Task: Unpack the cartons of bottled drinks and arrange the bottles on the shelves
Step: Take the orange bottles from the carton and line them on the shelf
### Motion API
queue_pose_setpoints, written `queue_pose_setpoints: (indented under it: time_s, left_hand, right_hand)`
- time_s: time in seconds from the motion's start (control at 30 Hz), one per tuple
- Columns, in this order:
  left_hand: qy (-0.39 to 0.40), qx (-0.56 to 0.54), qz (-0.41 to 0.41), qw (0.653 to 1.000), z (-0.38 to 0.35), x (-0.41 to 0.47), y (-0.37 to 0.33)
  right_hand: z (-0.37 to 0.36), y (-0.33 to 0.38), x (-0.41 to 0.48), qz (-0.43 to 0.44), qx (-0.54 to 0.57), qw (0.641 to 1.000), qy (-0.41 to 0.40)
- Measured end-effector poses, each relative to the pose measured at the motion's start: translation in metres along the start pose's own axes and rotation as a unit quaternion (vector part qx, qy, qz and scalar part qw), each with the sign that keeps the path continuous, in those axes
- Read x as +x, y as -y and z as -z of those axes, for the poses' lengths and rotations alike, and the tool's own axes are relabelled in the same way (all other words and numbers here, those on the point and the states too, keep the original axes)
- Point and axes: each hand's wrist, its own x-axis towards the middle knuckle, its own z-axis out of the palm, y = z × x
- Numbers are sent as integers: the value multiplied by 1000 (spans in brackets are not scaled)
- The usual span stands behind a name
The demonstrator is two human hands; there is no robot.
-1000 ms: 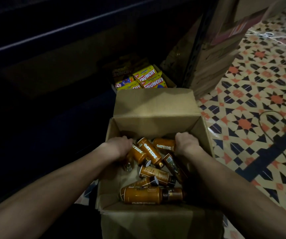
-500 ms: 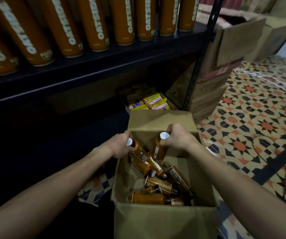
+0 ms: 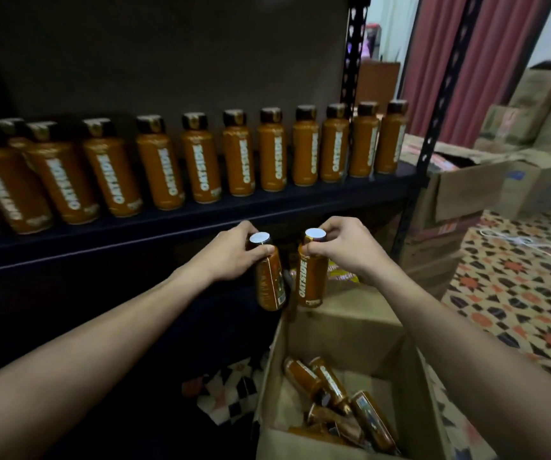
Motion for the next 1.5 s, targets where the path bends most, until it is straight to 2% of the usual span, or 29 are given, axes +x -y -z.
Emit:
queue_pose_setpoints:
  time_s: [0.3,0.53,0.7,0.87,1.03,1.23,1.37,1.5]
  left_hand:
    - [-133,17,-23,991,131,-38,-29]
    - [-224,42,-10,974,222,-60,-28]
    - [-301,-57,-20,952,282,-73,-18]
    - [-355,-68,-10,932,324,-67,7]
    - [-367,-73,-10,927,339,-49,24]
    - [-389,-93,16,916,351,-23,48]
    - [-353,-74,28,932,353,-7,62]
    - [-296,-66,55,951,356,4,77]
  right_hand:
    - [25,118,-2,128,53,990,5]
    - [27,190,11,184,110,977,-12]
    - [27,242,35,208,141,968,-28]
    - [13,287,80,214,200,956,-26]
    - [-7,310,122,184,260,948,-21]
    - [-31,333,161,161,267,949,-35]
    - [-50,343,181,211,177,960,-42]
    - [-72,350,190,249,46,967,6]
